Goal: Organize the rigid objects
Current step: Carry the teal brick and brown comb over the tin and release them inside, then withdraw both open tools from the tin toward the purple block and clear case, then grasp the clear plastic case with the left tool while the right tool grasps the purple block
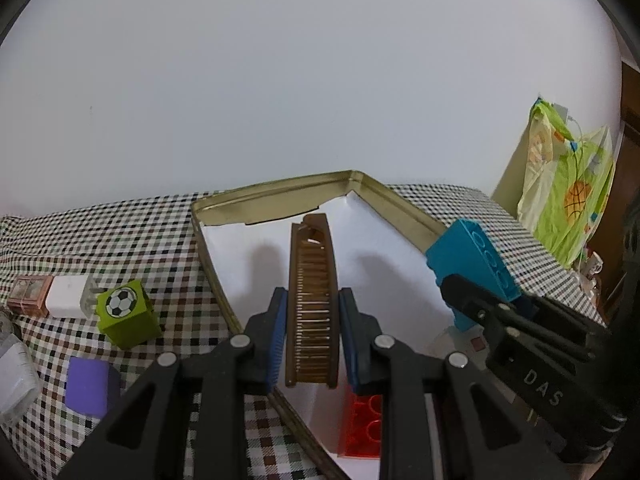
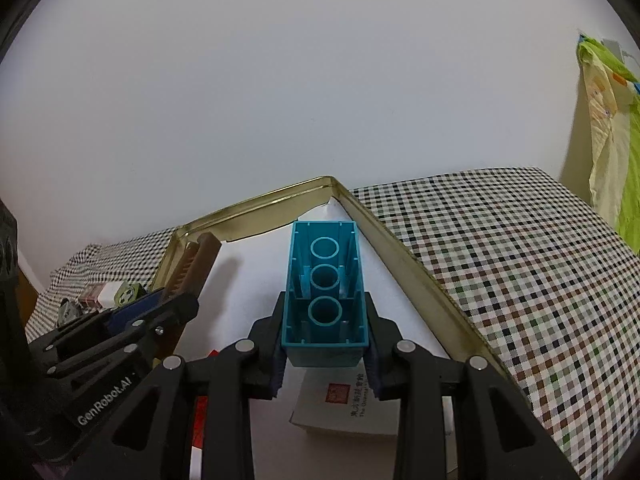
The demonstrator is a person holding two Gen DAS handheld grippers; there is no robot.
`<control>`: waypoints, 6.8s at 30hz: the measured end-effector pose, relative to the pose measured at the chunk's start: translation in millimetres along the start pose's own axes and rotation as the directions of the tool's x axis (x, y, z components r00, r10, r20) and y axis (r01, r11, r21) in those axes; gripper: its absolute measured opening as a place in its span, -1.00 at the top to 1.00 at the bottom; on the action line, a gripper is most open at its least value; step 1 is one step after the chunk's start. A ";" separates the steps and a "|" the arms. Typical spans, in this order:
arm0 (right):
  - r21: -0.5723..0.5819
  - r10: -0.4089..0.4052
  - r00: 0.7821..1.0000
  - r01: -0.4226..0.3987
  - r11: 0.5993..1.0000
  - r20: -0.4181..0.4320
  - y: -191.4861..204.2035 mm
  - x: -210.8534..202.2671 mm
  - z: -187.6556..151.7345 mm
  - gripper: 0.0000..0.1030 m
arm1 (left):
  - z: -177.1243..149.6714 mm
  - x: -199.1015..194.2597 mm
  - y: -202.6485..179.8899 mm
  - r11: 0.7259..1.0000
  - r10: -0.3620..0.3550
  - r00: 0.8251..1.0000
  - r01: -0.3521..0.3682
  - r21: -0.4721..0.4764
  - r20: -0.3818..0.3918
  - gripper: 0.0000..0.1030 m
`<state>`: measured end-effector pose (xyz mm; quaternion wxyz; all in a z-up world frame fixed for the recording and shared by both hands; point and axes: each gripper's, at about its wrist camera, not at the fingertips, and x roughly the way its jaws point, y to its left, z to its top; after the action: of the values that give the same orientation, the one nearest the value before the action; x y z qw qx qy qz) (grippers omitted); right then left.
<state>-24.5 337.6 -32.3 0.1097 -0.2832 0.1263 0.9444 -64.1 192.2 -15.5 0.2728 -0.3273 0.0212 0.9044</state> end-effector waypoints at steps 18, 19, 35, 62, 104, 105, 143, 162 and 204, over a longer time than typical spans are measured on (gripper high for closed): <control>-0.026 -0.013 0.999 0.012 1.000 -0.031 2.5 13.2 2.2 0.33 | 5.6 15.4 -6.3 1.000 0.014 1.000 -0.013 0.027 -0.018 0.55; -0.026 -0.013 0.999 0.012 1.000 -0.031 2.9 13.6 2.3 0.33 | 5.7 15.4 -5.8 1.000 0.015 1.000 -0.014 0.028 -0.019 0.55; -0.022 0.005 0.999 -0.006 1.000 -0.040 4.1 16.1 1.2 0.32 | 7.4 20.1 -7.8 0.996 0.062 0.998 -0.060 0.074 -0.027 0.54; 0.119 -0.256 0.844 0.227 0.967 0.472 -1.8 -83.2 -9.9 -0.67 | 13.1 -43.0 55.2 0.942 0.336 0.902 -0.326 -0.082 0.269 -0.99; 0.038 -0.179 0.905 0.179 0.983 0.385 103.1 -87.6 -34.7 -0.67 | -15.9 -68.1 119.4 0.958 0.287 0.936 -0.276 -0.078 0.204 -0.99; 0.033 -0.170 0.908 0.170 0.985 0.382 106.9 -87.3 -35.3 -0.67 | -16.1 -68.8 123.9 0.958 0.287 0.937 -0.277 -0.077 0.200 -0.99; 0.002 0.020 0.981 -0.021 1.000 0.192 149.0 -57.6 -37.9 -0.67 | -30.2 -27.6 223.0 0.992 0.128 0.967 -0.125 0.027 -0.222 -0.65; 0.026 0.039 0.988 -0.043 0.999 0.152 144.1 -49.3 -38.4 -0.67 | -37.2 -34.6 209.0 0.998 0.062 0.972 -0.059 0.018 -0.225 -0.05; -0.186 0.007 0.962 -0.059 0.981 -0.272 259.1 42.3 -54.2 0.15 | -29.2 -67.2 236.6 0.961 0.233 0.972 -0.236 -0.145 -0.037 -0.05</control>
<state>-103.7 82.5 -54.2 0.0477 -0.4166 0.0529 0.9063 -124.5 -47.6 -31.1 0.1383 -0.3508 -0.0049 0.9262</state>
